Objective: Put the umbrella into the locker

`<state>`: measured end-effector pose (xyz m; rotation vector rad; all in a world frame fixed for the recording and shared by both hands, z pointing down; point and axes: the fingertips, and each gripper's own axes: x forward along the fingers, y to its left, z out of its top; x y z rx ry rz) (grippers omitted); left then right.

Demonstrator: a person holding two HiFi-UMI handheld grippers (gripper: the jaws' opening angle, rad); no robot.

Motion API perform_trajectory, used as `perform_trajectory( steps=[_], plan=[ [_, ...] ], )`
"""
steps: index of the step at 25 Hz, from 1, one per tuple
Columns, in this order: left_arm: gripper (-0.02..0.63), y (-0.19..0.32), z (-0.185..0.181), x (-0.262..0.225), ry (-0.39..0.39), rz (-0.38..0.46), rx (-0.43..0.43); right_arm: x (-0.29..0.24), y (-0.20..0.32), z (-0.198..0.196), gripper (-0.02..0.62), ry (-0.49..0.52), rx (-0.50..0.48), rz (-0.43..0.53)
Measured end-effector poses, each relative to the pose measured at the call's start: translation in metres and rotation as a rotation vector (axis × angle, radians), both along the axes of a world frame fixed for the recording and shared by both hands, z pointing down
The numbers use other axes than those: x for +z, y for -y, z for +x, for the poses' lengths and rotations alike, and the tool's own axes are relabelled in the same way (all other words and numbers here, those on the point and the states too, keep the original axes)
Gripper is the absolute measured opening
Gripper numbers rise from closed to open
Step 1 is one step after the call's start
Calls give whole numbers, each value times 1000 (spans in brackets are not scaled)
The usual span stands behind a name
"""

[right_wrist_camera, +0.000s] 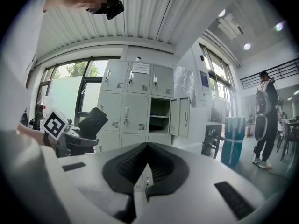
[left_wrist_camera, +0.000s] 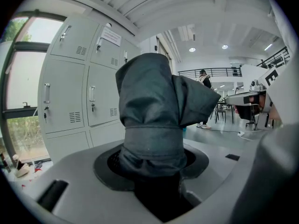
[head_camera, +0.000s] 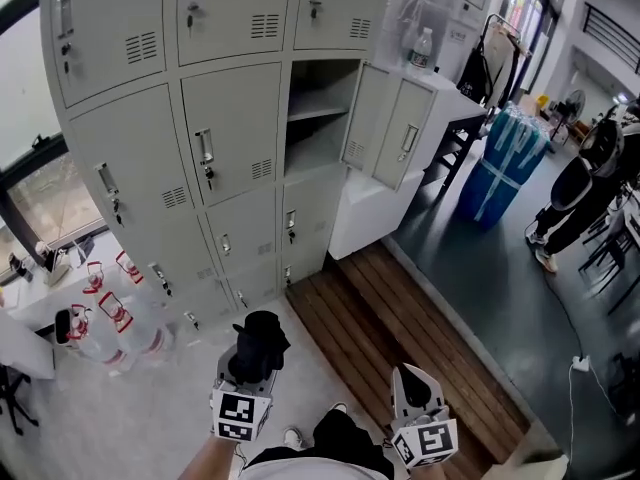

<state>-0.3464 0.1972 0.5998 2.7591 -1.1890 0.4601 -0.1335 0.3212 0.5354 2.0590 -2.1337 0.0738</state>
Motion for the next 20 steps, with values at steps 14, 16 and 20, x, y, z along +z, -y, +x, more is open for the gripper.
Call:
perform_trajectory(
  steps=[14,16,20],
  plan=[
    [230,88,84,-6,54,1,24,13,102,81,15,67,-6,4],
    [230,108,107,-7,52,-5,13,18,130,104,15,85,-22,-9],
    [230,157,154,-4,83,-24,-23,20,187,154,15,145,-74,-30]
  ],
)
